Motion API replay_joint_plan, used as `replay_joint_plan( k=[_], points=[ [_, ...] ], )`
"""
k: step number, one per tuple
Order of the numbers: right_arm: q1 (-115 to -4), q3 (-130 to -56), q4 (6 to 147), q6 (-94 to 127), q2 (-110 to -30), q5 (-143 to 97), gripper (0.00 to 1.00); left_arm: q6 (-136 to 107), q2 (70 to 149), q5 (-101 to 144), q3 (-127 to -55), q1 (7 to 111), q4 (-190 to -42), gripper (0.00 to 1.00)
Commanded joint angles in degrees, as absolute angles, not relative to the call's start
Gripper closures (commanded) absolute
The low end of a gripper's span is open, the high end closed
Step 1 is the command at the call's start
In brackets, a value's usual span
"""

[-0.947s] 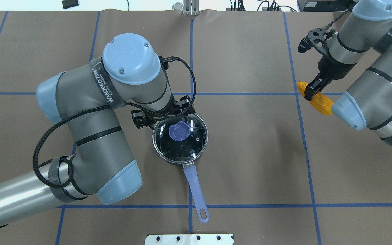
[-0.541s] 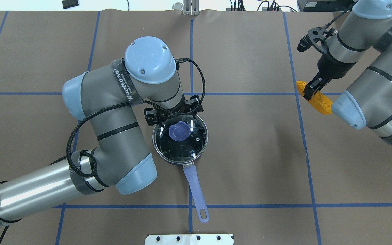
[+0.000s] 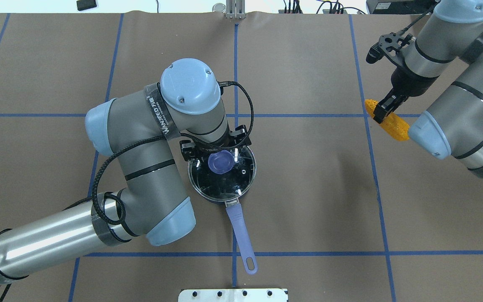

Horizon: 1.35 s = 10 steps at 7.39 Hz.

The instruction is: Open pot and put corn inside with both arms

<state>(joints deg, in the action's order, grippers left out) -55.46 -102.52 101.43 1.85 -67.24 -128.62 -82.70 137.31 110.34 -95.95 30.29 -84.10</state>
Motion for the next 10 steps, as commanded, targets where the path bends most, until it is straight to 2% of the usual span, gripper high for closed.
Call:
replay_joint_plan(
  k=[1, 2, 5, 8, 10],
  points=[
    [-55.5, -102.2, 101.3, 1.8, -67.2, -128.7, 0.70, -82.7, 136.8, 109.8, -96.0, 29.3, -84.0, 0.02],
    [-55.5, -102.0, 101.3, 1.8, -67.1, -128.7, 0.69, -82.7, 136.5, 108.8, -96.0, 28.7, -84.0, 0.03],
    [-55.5, -101.8, 101.1, 1.8, -67.1, -128.8, 0.69, -82.7, 136.5, 107.0, -95.9, 27.5, -84.1, 0.19],
    [-55.5, -101.8, 101.0, 1.9, -67.1, -129.5, 0.69, -82.7, 136.5, 107.2, -96.2, 27.6, -84.1, 0.49],
    [-55.5, -101.9, 101.0, 2.1, -67.1, -129.6, 0.69, -82.6, 136.6, 107.4, -97.1, 27.6, -83.9, 0.55]
  ],
)
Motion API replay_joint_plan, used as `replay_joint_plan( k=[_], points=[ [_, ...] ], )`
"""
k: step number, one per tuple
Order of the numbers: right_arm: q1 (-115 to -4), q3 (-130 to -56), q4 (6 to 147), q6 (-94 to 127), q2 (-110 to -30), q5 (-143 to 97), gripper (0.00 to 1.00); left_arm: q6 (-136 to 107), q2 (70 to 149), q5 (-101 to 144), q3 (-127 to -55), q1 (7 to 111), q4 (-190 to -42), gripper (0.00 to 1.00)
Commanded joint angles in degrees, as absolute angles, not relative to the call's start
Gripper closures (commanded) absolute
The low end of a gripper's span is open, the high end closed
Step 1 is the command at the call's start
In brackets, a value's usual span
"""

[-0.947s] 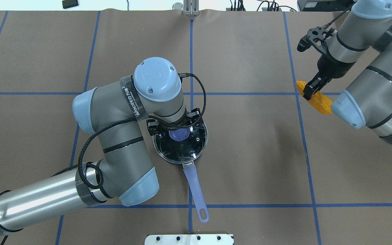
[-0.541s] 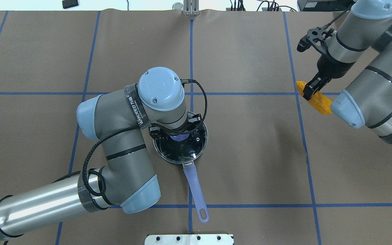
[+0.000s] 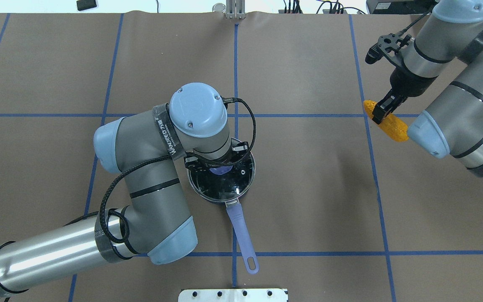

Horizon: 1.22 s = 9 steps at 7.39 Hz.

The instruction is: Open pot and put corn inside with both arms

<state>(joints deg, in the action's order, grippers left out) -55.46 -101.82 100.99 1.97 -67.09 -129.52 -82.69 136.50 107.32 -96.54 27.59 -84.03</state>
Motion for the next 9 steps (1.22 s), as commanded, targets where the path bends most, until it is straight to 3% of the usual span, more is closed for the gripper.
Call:
replay_joint_plan(
  k=[1, 2, 4, 9],
  points=[
    [-55.5, -101.9, 101.0, 2.5, -66.8, -129.7, 0.69, -82.6, 136.4, 107.4, -99.3, 27.9, -83.1, 0.55],
    [-55.4, -101.7, 101.4, 3.0, -65.5, -129.7, 0.69, -81.9, 134.3, 107.5, -103.5, 27.9, -80.5, 0.55],
    [-54.2, -100.3, 101.3, 8.7, -62.0, -129.8, 0.69, -76.2, 122.7, 107.6, -116.3, 28.5, -80.0, 0.55],
    [-45.2, -99.5, 100.9, 27.7, -52.9, -128.9, 0.70, -61.8, 106.1, 107.8, -120.8, 34.6, -88.5, 0.54]
  ],
)
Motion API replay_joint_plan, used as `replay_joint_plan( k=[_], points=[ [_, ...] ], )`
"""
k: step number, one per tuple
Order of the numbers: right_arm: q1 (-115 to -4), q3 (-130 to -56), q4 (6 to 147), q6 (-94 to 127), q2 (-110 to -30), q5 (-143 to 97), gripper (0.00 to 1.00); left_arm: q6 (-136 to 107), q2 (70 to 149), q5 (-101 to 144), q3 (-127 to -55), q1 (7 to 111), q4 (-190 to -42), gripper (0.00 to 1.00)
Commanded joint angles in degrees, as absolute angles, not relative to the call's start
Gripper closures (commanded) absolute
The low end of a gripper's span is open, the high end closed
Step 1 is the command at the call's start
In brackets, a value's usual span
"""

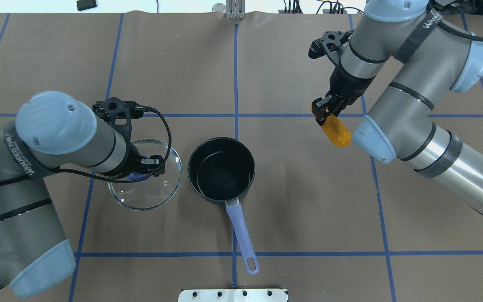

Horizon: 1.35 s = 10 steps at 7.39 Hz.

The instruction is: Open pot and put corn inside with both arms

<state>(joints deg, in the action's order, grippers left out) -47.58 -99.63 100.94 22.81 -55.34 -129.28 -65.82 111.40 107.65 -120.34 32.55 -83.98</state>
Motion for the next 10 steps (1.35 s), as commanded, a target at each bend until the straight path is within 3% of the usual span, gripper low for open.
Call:
replay_joint_plan(
  k=[1, 4, 6, 7, 10],
  points=[
    [-43.6, -99.5, 100.9, 30.6, -51.4, -128.1, 0.70, -58.3, 101.2, 110.5, -120.5, 37.3, -93.8, 0.54],
    [-36.8, -98.6, 100.2, 40.0, -47.2, -122.7, 0.71, -49.0, 94.9, 114.5, -118.5, 43.7, -96.8, 0.54],
    [-33.3, -94.5, 93.6, 45.4, -45.4, -120.3, 0.71, -46.4, 91.0, 114.7, -114.3, 46.2, -106.5, 0.54],
    [-32.4, -90.3, 93.0, 46.7, -42.0, -120.0, 0.71, -46.3, 89.8, 118.0, -112.2, 47.4, -110.7, 0.54],
    [-31.0, -89.6, 92.9, 48.1, -41.0, -118.6, 0.71, -46.1, 89.6, 120.2, -110.3, 48.3, -112.1, 0.54]
  ],
)
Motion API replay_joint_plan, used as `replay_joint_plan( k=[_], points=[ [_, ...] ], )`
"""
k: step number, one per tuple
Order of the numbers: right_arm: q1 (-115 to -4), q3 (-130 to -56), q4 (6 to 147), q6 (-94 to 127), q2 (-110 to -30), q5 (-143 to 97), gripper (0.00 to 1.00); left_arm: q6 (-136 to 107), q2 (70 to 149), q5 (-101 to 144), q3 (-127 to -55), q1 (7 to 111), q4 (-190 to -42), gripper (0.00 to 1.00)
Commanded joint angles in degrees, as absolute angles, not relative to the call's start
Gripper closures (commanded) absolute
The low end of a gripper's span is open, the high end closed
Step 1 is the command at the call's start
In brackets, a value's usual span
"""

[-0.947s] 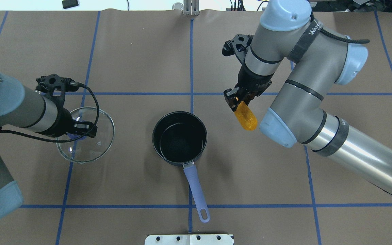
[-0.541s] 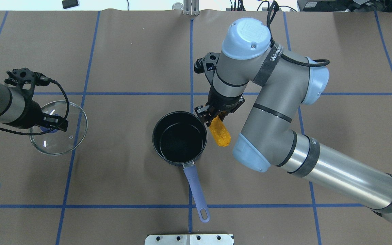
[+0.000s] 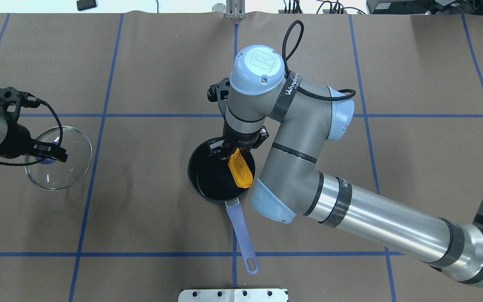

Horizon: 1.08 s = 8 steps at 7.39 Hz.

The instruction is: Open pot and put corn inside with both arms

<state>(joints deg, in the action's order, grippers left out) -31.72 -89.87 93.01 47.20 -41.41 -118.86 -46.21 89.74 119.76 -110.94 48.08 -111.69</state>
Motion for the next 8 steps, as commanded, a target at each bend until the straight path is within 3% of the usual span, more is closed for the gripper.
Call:
replay_joint_plan(
  k=[1, 6, 7, 8],
  points=[
    [-30.6, -89.5, 92.9, 48.1, -40.9, -118.5, 0.71, -46.1, 89.6, 120.1, -110.1, 48.3, -112.1, 0.54],
    [-30.1, -85.7, 92.8, 48.4, -38.0, -117.6, 0.71, -39.8, 87.4, 120.3, -109.7, 50.2, -112.6, 0.53],
    [-30.0, -85.6, 92.8, 48.3, -38.1, -116.9, 0.64, -39.8, 87.4, 120.4, -109.4, 50.2, -112.5, 0.53],
    [-30.0, -85.5, 92.3, 48.2, -38.1, -116.5, 0.35, -39.8, 87.4, 120.4, -109.0, 50.2, -112.6, 0.53]
  ],
)
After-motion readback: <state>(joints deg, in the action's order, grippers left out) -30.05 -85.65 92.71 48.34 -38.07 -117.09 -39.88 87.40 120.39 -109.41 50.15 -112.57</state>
